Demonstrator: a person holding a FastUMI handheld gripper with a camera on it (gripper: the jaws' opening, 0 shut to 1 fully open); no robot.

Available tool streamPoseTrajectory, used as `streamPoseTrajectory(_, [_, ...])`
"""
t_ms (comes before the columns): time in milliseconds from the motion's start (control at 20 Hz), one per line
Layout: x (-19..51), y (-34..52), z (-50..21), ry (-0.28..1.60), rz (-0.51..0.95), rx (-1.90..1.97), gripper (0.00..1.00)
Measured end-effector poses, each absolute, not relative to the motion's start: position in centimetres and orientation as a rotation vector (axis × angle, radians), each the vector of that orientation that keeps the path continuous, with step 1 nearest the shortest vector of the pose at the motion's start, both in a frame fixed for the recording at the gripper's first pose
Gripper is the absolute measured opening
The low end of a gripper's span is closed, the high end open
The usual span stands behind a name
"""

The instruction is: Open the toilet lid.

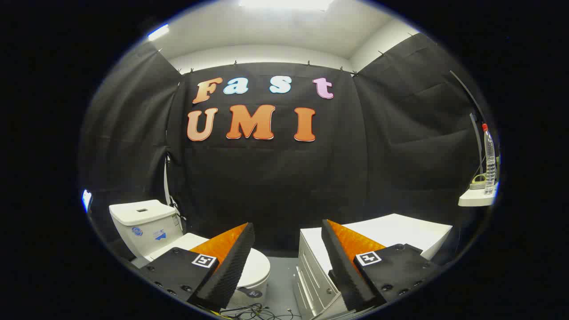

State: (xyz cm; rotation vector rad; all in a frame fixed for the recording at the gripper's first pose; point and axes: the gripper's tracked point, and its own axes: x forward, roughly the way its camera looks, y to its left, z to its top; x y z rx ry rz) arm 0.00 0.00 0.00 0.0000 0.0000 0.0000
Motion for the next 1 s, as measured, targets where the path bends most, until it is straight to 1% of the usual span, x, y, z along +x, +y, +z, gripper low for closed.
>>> streamPoseTrajectory(1000, [-0.10,-0.35,0.06,0.010,-0.011,0.008,0.98])
